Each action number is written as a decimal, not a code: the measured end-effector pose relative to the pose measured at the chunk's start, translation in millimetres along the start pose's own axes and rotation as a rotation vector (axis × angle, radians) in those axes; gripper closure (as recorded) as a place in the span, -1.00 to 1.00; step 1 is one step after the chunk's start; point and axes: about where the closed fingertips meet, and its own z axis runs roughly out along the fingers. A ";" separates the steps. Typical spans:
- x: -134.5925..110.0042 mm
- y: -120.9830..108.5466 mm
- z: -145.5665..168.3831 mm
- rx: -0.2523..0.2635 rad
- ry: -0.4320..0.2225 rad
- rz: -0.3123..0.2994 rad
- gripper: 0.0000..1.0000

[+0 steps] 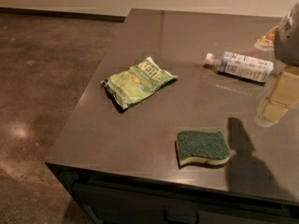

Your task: Pick blue plastic bottle

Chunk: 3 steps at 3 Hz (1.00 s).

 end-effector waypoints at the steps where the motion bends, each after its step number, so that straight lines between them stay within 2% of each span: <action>1: -1.3 -5.0 1.0 0.008 -0.005 0.003 -1.00; 2: 0.1 -28.3 14.7 0.019 -0.012 0.012 -1.00; 3: 8.8 -68.7 38.9 0.024 -0.006 0.029 -1.00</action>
Offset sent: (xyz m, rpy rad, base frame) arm 0.0703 -0.0172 -0.0227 0.0194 -0.0212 -0.0300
